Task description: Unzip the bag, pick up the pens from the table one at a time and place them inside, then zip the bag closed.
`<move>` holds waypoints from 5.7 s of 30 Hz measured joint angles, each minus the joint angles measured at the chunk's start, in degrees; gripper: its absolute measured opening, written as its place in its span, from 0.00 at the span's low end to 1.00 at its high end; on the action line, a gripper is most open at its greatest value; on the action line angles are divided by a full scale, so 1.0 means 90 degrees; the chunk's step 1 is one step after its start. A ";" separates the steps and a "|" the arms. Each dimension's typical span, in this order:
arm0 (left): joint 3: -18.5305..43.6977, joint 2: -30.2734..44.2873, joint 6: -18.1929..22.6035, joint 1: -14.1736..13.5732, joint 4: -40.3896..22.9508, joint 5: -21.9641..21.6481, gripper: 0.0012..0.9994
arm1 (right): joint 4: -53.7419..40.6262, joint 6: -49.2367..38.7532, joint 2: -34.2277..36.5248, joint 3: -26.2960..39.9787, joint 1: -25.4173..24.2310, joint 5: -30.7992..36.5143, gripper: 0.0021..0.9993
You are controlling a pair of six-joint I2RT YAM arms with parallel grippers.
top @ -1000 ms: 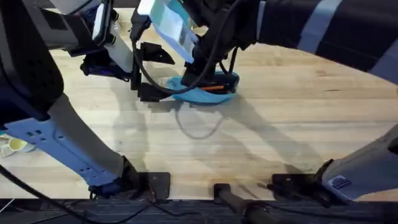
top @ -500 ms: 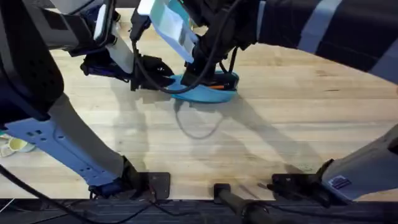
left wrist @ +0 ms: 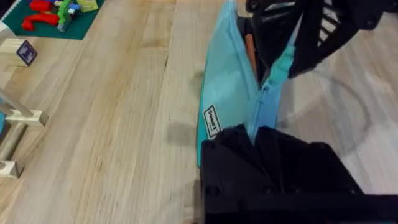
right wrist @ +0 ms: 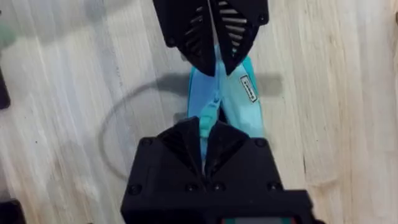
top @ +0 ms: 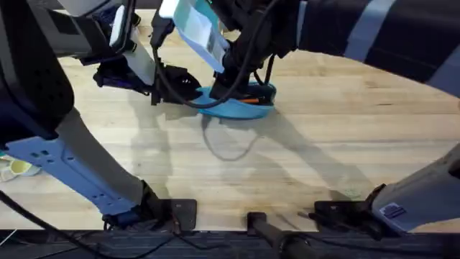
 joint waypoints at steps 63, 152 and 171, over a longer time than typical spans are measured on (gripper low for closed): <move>0.0000 -0.0002 -0.0102 -0.0029 0.0000 -0.0085 0.04 | -0.2205 -0.0002 0.0000 0.0046 -0.0851 0.1078 0.03; 0.0000 -0.0002 -0.0102 -0.0024 -0.0017 -0.0094 0.04 | -0.1094 0.4073 -0.2191 -0.0903 -0.2470 -0.2535 1.00; 0.0000 -0.0001 -0.0102 -0.0024 -0.0017 -0.0094 0.04 | -0.0152 0.4855 -0.2130 -0.1654 -0.2472 -0.3632 1.00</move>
